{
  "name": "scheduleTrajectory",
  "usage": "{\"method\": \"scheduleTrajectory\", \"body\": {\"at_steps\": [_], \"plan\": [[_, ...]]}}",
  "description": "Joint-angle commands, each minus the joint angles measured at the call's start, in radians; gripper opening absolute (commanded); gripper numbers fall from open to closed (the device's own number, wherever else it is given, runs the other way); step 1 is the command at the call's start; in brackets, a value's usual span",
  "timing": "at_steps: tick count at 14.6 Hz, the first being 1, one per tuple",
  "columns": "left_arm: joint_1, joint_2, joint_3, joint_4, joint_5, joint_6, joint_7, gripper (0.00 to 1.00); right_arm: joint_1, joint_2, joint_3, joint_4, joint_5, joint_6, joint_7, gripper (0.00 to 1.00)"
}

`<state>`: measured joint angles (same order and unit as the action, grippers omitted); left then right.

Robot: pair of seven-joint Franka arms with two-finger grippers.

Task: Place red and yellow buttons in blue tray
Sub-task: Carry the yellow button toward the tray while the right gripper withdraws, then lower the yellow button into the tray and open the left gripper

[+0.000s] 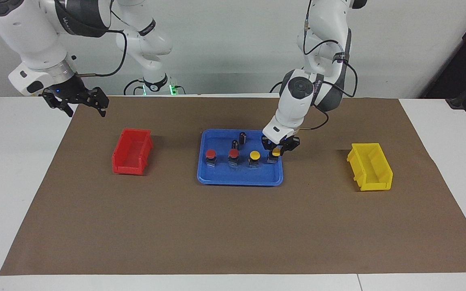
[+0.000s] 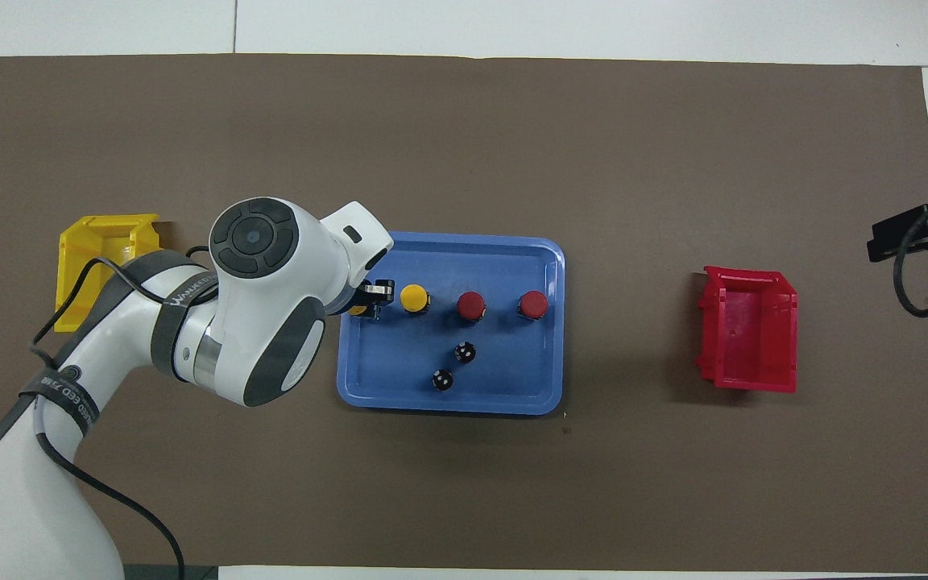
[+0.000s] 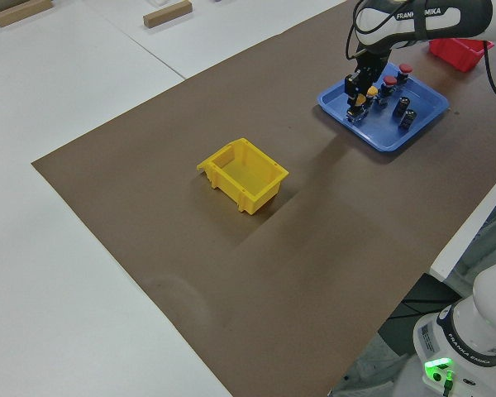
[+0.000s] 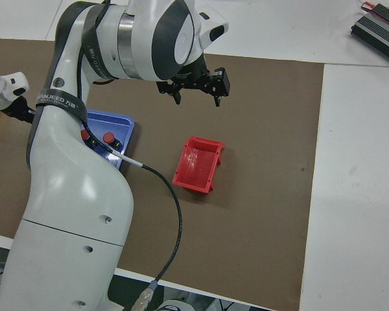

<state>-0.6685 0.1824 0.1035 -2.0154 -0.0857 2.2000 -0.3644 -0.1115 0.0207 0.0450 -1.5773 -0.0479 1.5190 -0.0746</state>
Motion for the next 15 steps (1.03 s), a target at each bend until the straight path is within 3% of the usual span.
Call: {"method": "scheduleTrajectory", "body": {"at_steps": [1, 2, 4, 6, 7, 10, 13, 15], "plan": [[-0.029, -0.008, 0.019, -0.042, -0.025, 0.058, 0.001, 0.02, -0.017, 0.001, 0.001, 0.007, 0.016, -0.017, -0.014, 1.00], [-0.029, -0.006, 0.019, -0.037, -0.023, 0.058, 0.002, 0.15, -0.017, -0.001, 0.000, 0.005, 0.016, -0.017, -0.013, 1.00], [-0.028, -0.001, 0.019, -0.028, -0.025, 0.058, -0.001, 0.66, -0.014, -0.001, 0.001, 0.003, 0.016, -0.019, -0.013, 1.00], [-0.028, -0.001, 0.019, -0.016, -0.025, 0.041, -0.002, 0.81, -0.007, -0.001, 0.001, 0.003, 0.016, -0.017, -0.014, 1.00], [-0.028, -0.004, 0.021, 0.009, -0.023, 0.011, 0.001, 1.00, -0.005, -0.001, 0.003, 0.003, 0.016, -0.017, -0.014, 1.00], [-0.013, -0.033, 0.033, 0.110, 0.036, -0.138, 0.012, 1.00, 0.015, -0.001, 0.006, 0.003, 0.016, -0.017, -0.014, 1.00], [0.110, -0.054, 0.042, 0.245, 0.046, -0.380, 0.022, 1.00, 0.030, -0.001, 0.007, 0.003, 0.016, -0.017, -0.014, 1.00], [0.199, -0.102, 0.042, 0.264, 0.046, -0.440, 0.109, 1.00, 0.032, -0.001, 0.009, 0.003, 0.016, -0.017, -0.014, 1.00]]}}
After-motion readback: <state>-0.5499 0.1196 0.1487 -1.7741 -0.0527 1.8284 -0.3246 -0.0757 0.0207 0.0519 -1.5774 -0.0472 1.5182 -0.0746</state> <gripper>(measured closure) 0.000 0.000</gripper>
